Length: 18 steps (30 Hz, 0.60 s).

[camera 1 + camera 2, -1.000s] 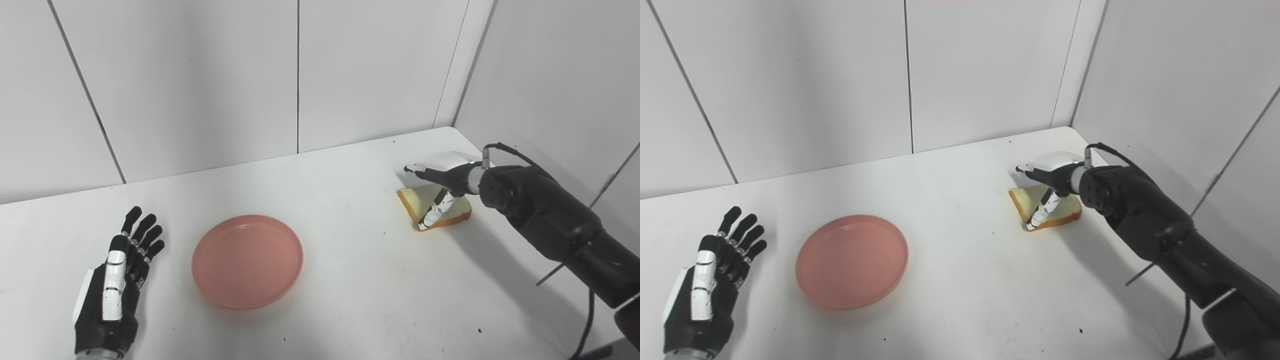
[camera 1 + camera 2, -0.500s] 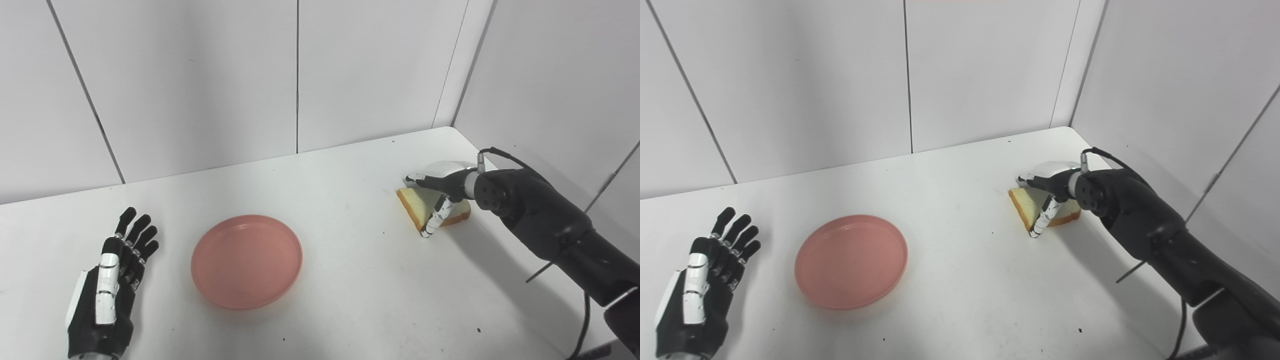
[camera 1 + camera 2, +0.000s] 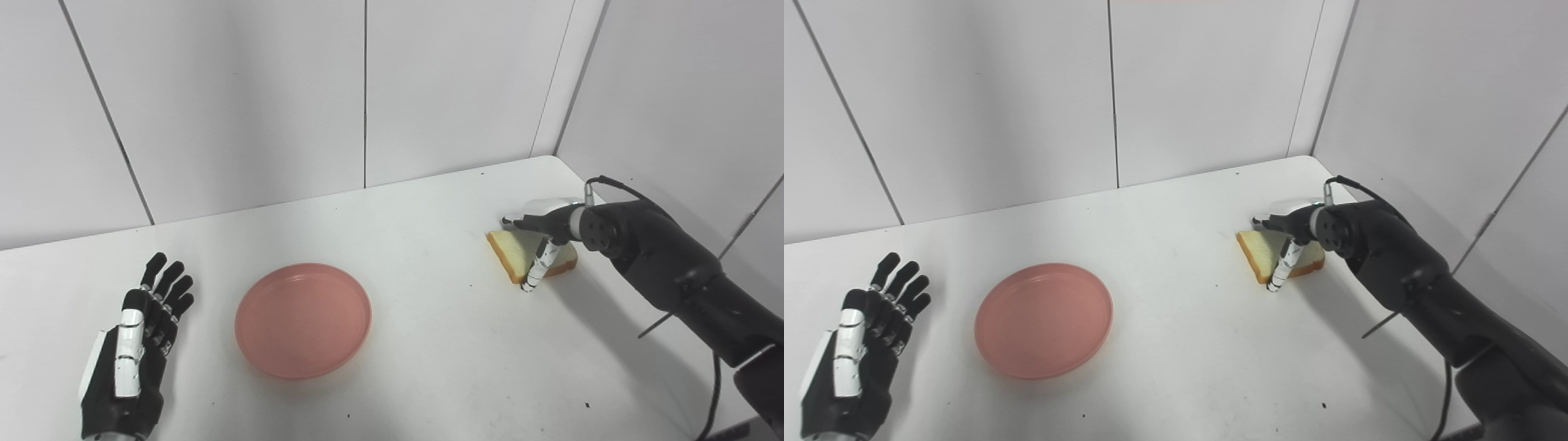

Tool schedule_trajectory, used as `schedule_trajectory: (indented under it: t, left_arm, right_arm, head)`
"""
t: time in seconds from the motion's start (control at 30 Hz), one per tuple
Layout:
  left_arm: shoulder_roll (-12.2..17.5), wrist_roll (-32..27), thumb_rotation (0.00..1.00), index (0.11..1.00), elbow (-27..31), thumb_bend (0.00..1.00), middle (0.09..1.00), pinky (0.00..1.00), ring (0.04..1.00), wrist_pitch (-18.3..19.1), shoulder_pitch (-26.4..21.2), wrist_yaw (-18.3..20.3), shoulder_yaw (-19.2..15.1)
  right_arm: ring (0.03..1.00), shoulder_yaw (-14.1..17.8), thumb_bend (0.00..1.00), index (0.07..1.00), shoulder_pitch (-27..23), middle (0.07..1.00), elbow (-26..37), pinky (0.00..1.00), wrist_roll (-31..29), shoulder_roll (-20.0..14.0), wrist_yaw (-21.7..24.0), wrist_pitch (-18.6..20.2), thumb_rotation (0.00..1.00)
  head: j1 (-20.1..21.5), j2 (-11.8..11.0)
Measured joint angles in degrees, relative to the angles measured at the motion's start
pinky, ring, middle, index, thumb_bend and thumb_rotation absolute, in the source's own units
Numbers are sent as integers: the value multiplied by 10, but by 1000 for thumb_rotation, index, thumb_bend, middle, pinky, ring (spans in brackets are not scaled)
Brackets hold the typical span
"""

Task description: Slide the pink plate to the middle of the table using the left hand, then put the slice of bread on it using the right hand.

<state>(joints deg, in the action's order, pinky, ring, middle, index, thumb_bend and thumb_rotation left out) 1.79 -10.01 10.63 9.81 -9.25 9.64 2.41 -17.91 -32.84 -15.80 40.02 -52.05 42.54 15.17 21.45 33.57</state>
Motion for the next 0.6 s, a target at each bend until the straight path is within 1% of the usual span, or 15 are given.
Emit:
schedule_trajectory:
  t: [0.07, 0.1, 0.13, 0.17, 0.2, 0.23, 0.27, 0.3, 0.33, 0.37, 0.47, 0.6]
  left_arm:
    - [0, 0, 1000, 943, 0, 598, 953, 944, 938, 1, 0, 0, 0]
    - [0, 0, 1000, 940, 0, 597, 951, 942, 936, 1, 0, 0, 0]
    - [0, 0, 1000, 939, 0, 597, 950, 941, 935, 1, 0, 0, -1]
    - [0, 0, 1000, 939, 0, 598, 948, 940, 934, 1, 0, 0, -1]
    - [0, 0, 1000, 939, 0, 597, 947, 940, 933, 1, 0, 0, -1]
    - [0, 0, 1000, 938, 0, 596, 947, 939, 933, 1, 0, 0, -2]
    - [0, 0, 1000, 938, 0, 596, 947, 939, 933, 1, 0, 0, -2]
    - [0, 0, 1000, 940, 0, 600, 948, 940, 933, 1, 0, 0, -2]
    - [0, 0, 1000, 941, 0, 602, 949, 942, 934, 1, 0, 0, -2]
    - [0, 0, 1000, 939, 0, 605, 948, 943, 934, 1, 0, 0, -2]
    - [0, 0, 1000, 931, 0, 609, 941, 942, 933, 2, 0, 0, -3]
    - [-1, 0, 1000, 934, -1, 608, 942, 945, 935, 2, 0, 1, -3]
  right_arm:
    - [883, 8, 1000, 945, 1, 929, -9, 763, -8, 3, -15, -2, 183]
    - [796, 8, 898, 863, 2, 842, -10, 686, -9, 3, -27, -6, 142]
    - [766, 8, 863, 835, 4, 812, -10, 660, -7, 3, -39, -16, 128]
    - [687, 9, 780, 744, 5, 734, -10, 624, -6, 3, -53, -24, 52]
    - [637, 13, 706, 668, 7, 666, -10, 596, -7, 3, -71, -34, 21]
    - [575, 17, 584, 545, 9, 555, -10, 549, -9, 3, -81, -43, 6]
    - [569, 22, 572, 533, 12, 544, -10, 545, -14, 4, -92, -49, 5]
    - [549, 25, 548, 519, 14, 515, -11, 523, -16, 4, -97, -51, 2]
    - [524, 27, 533, 520, 15, 488, -12, 487, -18, 6, -102, -51, 0]
    - [519, 29, 527, 521, 16, 479, -13, 477, -19, 9, -108, -51, 0]
    - [500, 31, 523, 516, 19, 471, -17, 444, -19, 14, -120, -51, 0]
    - [495, 32, 524, 509, 19, 474, -22, 436, -19, 16, -126, -54, 0]
  head:
    - [0, 0]
    - [-1, 0]
    - [-1, 0]
    - [-1, 0]
    - [-1, 0]
    - [-1, 0]
    - [-1, 0]
    - [0, 0]
    - [-1, 0]
    - [-1, 0]
    - [0, -2]
    - [-1, -4]
